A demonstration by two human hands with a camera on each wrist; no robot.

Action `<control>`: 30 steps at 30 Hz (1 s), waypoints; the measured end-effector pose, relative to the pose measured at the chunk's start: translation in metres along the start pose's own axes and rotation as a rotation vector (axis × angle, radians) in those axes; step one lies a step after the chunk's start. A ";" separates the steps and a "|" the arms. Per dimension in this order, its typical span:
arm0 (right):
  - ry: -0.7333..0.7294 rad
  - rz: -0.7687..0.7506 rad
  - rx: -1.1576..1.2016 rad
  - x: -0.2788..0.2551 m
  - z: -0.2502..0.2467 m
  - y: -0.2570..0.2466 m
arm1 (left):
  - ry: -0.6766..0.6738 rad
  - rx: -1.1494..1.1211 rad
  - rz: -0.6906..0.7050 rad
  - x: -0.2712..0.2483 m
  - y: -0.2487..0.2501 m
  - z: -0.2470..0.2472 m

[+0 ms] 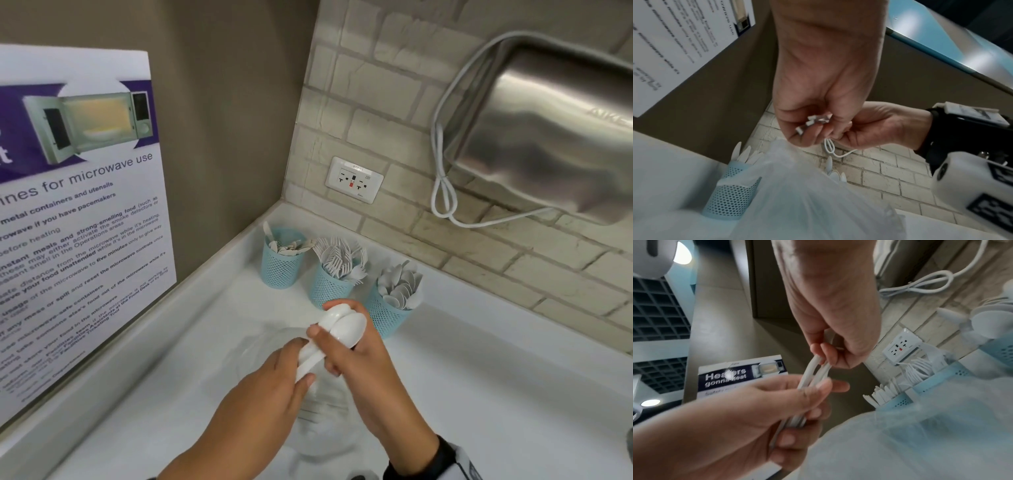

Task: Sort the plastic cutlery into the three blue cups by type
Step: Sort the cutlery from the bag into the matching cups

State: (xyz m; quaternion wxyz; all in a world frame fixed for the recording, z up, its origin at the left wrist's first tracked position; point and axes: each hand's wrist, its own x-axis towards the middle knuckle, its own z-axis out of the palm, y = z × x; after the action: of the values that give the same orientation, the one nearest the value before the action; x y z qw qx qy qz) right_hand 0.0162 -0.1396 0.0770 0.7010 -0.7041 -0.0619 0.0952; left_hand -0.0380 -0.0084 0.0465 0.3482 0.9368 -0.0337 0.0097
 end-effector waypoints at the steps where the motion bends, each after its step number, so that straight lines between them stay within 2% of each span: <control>1: 0.050 -0.024 0.035 0.003 -0.006 -0.003 | 0.038 -0.045 0.012 0.000 -0.004 0.000; 6: 0.369 -0.248 0.057 0.020 -0.050 -0.023 | 0.165 -0.144 0.067 0.004 -0.022 -0.004; 11: 0.692 -0.442 -0.180 0.037 -0.098 -0.039 | 0.225 -0.076 0.098 0.005 -0.032 -0.002; 14: 0.794 -0.498 -0.278 0.054 -0.117 -0.037 | 0.237 -0.041 0.117 0.007 -0.035 0.001; 16: 0.805 -0.479 -0.342 0.068 -0.126 -0.027 | 0.220 -0.036 0.106 0.008 -0.036 0.002; 22: 0.716 -0.328 -0.538 0.099 -0.139 0.010 | 0.177 -0.009 0.077 0.010 -0.042 0.003; 28: 0.586 -0.181 -0.663 0.114 -0.140 0.012 | 0.136 -0.021 0.037 0.010 -0.043 0.001; 30: 0.567 -0.181 -0.702 0.115 -0.137 0.010 | 0.128 -0.024 0.032 0.009 -0.042 0.000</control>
State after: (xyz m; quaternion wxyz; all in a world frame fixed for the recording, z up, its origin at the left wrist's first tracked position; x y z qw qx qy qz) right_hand 0.1581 -0.2480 0.0611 0.4148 -0.8889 0.0425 -0.1895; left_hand -0.0258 0.0227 0.0190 0.3607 0.9293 -0.0265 0.0747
